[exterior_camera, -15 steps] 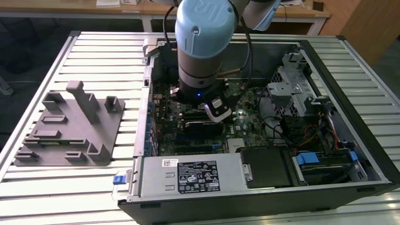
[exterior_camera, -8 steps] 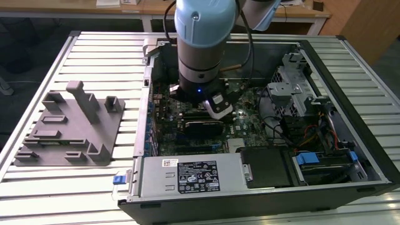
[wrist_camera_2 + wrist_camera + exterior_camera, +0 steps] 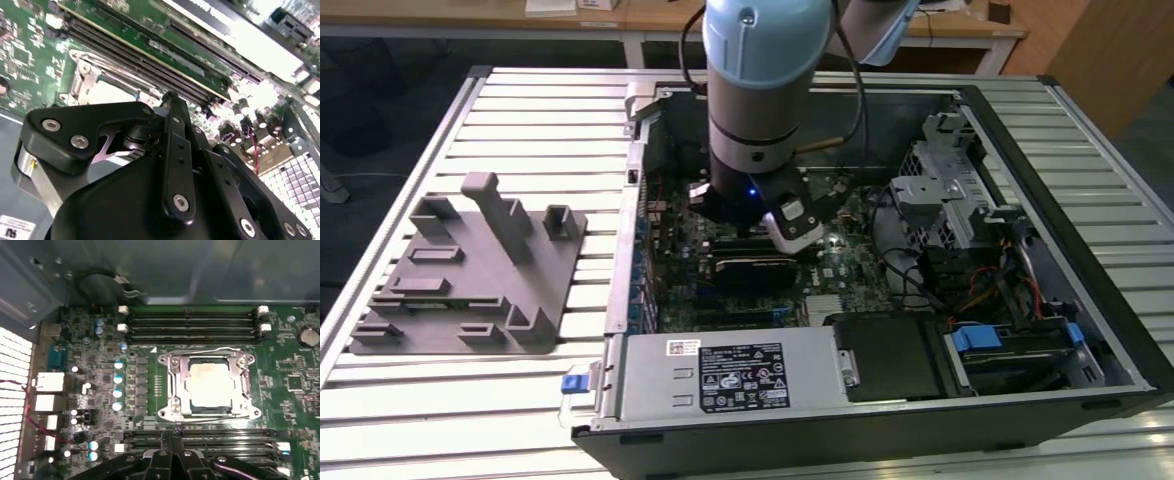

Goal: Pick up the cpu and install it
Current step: 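Install the second cpu locking lever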

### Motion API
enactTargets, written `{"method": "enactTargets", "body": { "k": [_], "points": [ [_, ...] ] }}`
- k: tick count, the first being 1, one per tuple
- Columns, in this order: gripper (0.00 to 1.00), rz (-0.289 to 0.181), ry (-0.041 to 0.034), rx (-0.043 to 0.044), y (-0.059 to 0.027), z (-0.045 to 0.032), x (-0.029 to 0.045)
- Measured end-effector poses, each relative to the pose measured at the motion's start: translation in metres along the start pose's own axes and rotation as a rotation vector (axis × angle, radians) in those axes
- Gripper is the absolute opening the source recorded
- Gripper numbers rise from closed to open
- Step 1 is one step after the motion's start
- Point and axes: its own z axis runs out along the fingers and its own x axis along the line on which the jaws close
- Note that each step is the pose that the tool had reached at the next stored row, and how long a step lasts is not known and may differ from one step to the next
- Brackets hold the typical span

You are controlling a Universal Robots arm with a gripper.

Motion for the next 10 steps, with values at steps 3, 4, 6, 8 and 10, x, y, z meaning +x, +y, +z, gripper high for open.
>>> {"method": "enactTargets", "body": {
  "k": [3,4,6,8,10],
  "points": [
    [0.11,0.005,-0.0013,0.0051,0.0012,0.0004,-0.0069],
    [0.11,0.006,-0.0015,0.0063,0.0017,0.0006,-0.009],
    [0.11,0.006,-0.0016,0.0075,0.0043,0.0013,-0.0122],
    [0.11,0.006,-0.0014,0.0077,0.0085,0.0028,-0.015],
    [0.11,0.007,-0.0012,0.0083,0.0129,0.0042,-0.018]
  ]
}}
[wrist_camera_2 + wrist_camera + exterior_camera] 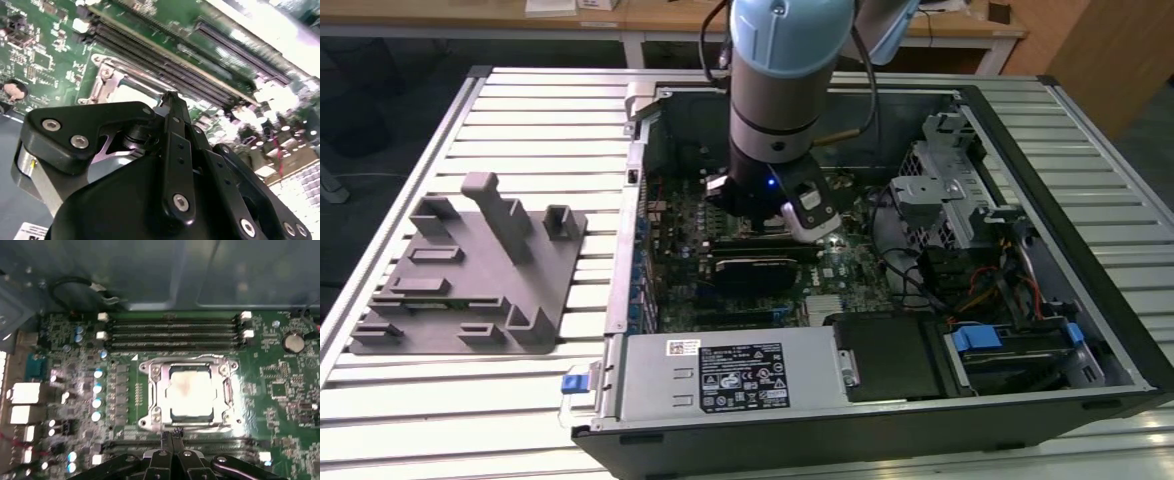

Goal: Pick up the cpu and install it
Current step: 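Install the second cpu locking lever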

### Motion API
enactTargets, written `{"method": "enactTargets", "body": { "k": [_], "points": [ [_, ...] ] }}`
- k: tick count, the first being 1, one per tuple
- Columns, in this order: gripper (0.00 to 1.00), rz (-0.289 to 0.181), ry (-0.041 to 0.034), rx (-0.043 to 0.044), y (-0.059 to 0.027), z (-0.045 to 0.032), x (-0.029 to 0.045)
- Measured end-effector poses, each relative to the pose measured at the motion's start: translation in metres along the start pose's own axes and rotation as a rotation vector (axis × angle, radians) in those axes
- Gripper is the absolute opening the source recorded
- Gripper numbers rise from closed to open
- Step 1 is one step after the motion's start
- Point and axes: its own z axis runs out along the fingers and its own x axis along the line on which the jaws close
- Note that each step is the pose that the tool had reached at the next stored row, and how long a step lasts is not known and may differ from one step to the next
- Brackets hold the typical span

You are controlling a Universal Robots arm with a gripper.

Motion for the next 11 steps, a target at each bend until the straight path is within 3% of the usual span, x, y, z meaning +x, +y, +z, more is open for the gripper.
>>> {"method": "enactTargets", "body": {
  "k": [7,11],
  "points": [
    [0.11,0.0,0.0001,0.0068,0.0145,0.0041,-0.0098],
    [0.11,0.0,-0.0002,0.0191,0.0207,0.0057,-0.0145]
  ]
}}
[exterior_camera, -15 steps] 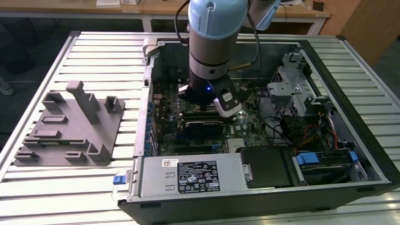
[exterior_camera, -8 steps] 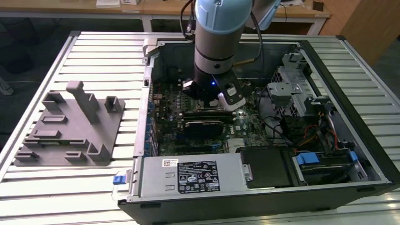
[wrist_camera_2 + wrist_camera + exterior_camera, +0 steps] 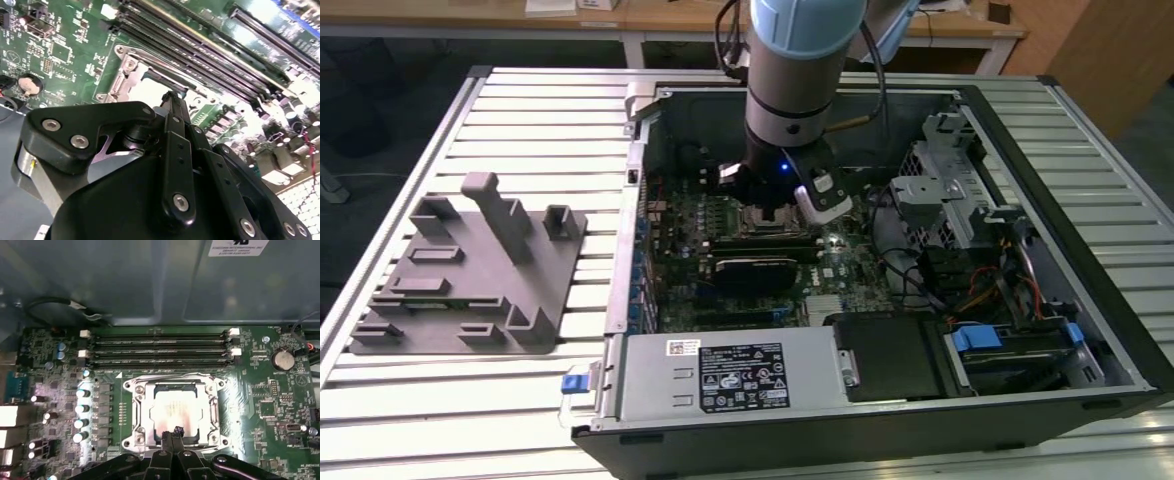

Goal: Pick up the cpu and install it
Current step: 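Install the second cpu locking lever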

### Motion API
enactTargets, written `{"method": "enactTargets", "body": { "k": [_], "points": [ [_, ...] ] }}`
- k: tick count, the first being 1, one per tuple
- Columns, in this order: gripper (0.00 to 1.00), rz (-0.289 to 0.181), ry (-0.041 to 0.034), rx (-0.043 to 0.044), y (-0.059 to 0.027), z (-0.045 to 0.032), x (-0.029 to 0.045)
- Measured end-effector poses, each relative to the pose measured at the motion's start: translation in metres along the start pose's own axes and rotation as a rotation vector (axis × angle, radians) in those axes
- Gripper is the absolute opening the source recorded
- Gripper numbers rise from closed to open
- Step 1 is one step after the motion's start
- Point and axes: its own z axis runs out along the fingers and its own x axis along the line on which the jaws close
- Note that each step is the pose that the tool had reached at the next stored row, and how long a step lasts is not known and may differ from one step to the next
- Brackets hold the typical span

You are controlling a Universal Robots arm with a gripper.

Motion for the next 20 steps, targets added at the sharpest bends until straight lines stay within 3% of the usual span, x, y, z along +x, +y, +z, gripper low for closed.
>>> {"method": "enactTargets", "body": {
  "k": [13,20],
  "points": [
    [0.11,0.0,-0.0016,0.06,0.0197,0.0044,-0.011],
    [0.11,0.0,-0.0016,0.0625,0.0201,0.0044,-0.0114]
  ]
}}
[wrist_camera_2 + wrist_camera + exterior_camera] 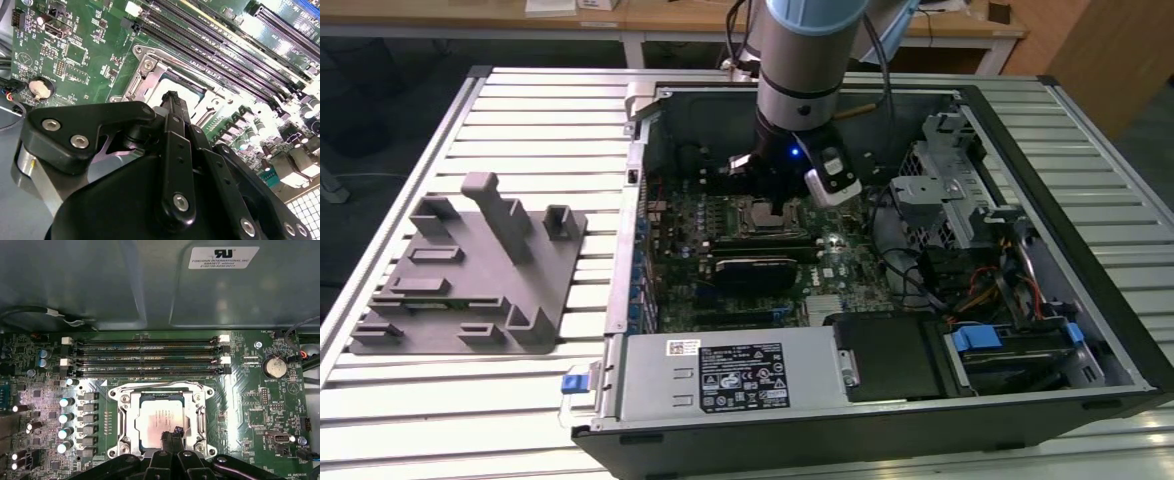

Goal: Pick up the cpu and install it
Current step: 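Install the second cpu locking lever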

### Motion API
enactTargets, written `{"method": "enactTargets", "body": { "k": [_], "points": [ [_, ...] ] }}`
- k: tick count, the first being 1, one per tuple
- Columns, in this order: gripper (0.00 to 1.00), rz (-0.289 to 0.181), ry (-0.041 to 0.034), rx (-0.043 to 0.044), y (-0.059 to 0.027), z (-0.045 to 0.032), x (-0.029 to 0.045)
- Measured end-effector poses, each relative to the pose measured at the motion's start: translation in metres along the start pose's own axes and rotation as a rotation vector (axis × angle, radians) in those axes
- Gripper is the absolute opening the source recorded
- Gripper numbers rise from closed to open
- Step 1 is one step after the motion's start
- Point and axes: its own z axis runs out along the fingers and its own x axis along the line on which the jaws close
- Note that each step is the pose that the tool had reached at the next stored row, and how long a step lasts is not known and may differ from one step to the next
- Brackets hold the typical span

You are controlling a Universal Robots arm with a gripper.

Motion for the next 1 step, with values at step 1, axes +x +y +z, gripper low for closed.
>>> {"method": "enactTargets", "body": {
  "k": [1],
  "points": [
    [0.11,0.0,0.0,0.0,0.0,0.0,0.0]
  ]
}}
